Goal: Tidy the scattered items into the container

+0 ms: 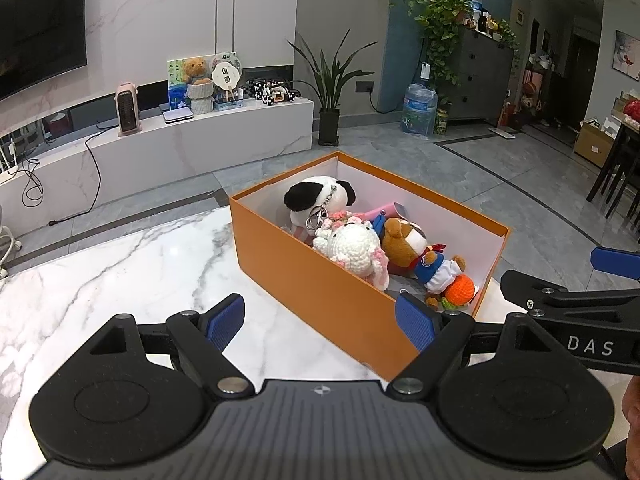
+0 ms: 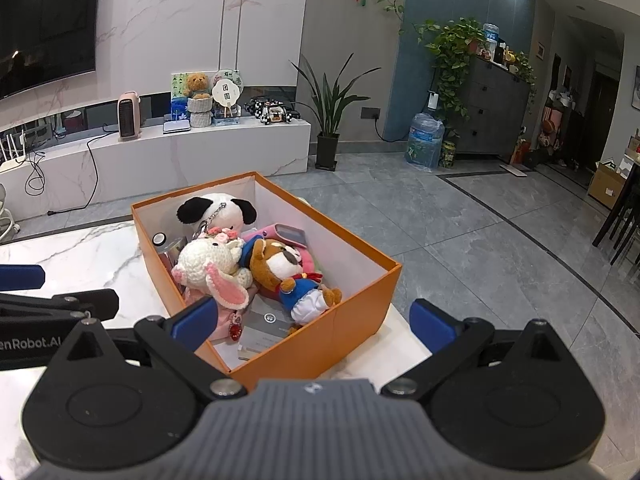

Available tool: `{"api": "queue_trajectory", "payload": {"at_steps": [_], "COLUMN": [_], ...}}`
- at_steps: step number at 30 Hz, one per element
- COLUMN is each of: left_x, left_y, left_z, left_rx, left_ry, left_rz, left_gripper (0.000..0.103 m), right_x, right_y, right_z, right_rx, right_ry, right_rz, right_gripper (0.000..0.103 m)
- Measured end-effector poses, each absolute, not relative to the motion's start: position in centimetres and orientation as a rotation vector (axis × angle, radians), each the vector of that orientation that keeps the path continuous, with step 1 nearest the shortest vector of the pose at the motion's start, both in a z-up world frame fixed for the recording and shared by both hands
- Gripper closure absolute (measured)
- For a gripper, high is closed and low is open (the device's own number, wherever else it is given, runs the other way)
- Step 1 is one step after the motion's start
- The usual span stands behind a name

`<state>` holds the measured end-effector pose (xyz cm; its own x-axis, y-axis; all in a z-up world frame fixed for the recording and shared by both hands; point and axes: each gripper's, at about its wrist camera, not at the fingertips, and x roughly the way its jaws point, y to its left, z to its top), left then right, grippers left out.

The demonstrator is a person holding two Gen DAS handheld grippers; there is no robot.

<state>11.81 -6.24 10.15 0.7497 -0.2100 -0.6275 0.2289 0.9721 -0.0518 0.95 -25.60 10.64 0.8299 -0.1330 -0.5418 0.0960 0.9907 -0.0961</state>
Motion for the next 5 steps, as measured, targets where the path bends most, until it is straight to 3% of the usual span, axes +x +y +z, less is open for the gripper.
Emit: {"api": "queue_trajectory", "payload": {"at_steps": [5], "left_x": [11.82], "left_y": [-6.26], "left_z": [10.10], "left_rx": [0.027], "left_ry": [0.680], "left_rz": [-0.240], "left_gripper": [0.005], "right_x": [0.90], "right_y": [-25.56], "right_z": [10.68], "right_rx": [-0.065], "right_ry": [0.580], "right_rz": [-0.123], "right_gripper": [0.000]}}
